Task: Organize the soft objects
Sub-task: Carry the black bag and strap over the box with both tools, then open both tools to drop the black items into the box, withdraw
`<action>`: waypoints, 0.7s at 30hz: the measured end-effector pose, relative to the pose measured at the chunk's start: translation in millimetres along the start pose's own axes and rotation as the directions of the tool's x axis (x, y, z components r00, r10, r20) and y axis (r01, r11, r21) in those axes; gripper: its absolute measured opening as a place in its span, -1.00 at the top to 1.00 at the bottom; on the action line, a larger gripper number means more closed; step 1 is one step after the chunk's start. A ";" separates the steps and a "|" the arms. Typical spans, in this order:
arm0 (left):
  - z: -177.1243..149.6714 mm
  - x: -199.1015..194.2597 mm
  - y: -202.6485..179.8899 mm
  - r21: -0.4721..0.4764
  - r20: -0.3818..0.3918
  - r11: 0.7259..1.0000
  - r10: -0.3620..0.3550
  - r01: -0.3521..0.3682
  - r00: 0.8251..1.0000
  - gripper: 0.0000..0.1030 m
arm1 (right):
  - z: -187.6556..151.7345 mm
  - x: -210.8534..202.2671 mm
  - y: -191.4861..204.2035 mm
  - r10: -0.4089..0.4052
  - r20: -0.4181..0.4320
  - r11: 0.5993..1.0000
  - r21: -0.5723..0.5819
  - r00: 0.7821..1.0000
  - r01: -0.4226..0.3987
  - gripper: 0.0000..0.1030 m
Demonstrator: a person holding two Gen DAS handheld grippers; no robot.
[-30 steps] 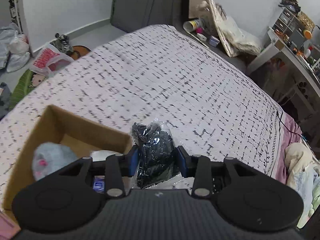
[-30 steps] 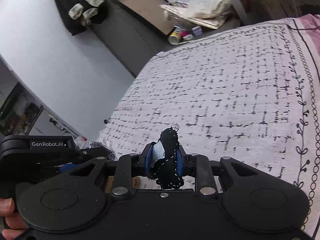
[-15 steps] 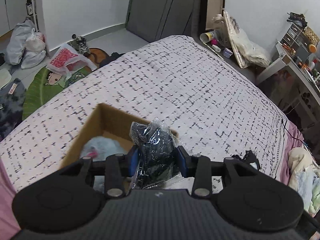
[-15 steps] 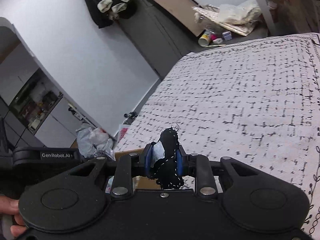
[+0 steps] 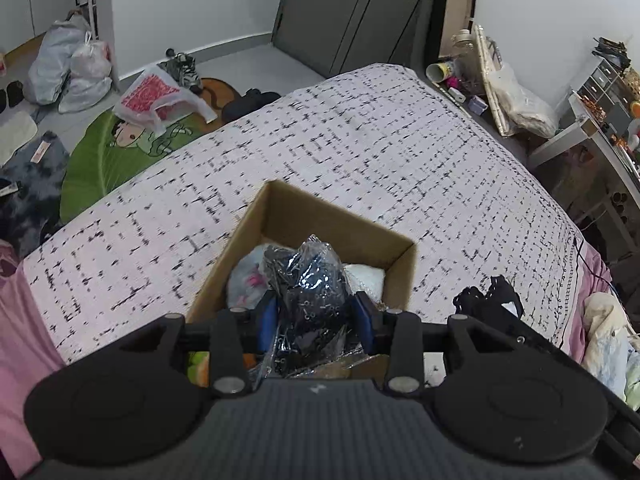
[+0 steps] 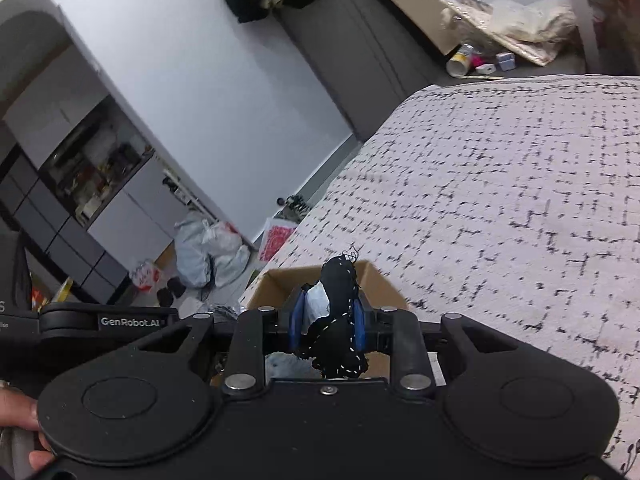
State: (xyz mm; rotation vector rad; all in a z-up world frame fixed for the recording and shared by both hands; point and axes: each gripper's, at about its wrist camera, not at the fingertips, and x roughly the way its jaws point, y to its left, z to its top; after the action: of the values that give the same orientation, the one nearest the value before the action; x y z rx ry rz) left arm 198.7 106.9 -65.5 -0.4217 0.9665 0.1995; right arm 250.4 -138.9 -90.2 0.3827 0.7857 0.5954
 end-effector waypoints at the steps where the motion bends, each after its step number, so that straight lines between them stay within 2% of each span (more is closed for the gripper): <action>1: -0.6 0.3 3.6 -0.003 -0.003 1.000 -0.001 0.001 1.000 0.24 | -1.8 1.7 3.5 0.006 -0.008 1.000 -0.008 1.000 -0.006 0.51; 6: -3.2 1.7 20.8 -0.021 -0.014 1.000 -0.003 0.002 1.000 0.24 | -11.9 12.8 18.6 0.014 -0.061 0.999 -0.044 0.998 -0.017 0.49; 9: -5.9 5.3 29.9 -0.034 -0.028 0.999 -0.007 0.006 1.000 0.24 | -16.8 21.9 24.1 0.039 -0.134 0.999 -0.032 0.990 -0.044 0.22; 10: -6.9 6.9 32.1 -0.040 -0.033 0.999 -0.010 0.008 0.999 0.24 | -17.5 22.4 24.5 0.041 -0.145 0.999 -0.025 0.989 -0.045 -0.09; 11: -7.8 8.6 34.2 -0.047 -0.039 0.999 -0.012 0.011 0.999 0.23 | -19.0 21.7 24.5 0.033 -0.138 0.999 -0.025 0.990 -0.037 -0.21; 16: -13.6 17.3 38.8 -0.067 -0.065 0.997 -0.030 0.025 0.997 0.23 | -16.3 21.1 17.2 -0.001 -0.129 1.000 -0.011 0.992 -0.001 -0.23; 21: -17.5 24.4 30.9 -0.048 -0.093 0.998 -0.046 0.041 0.995 0.18 | -18.1 24.8 10.4 -0.027 -0.139 1.000 0.002 0.990 0.028 -0.23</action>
State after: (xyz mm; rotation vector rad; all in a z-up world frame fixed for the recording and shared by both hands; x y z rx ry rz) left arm 188.4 126.6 -102.4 -0.4971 1.0459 0.1637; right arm 246.9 -113.4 -110.1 0.3355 0.9244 0.5996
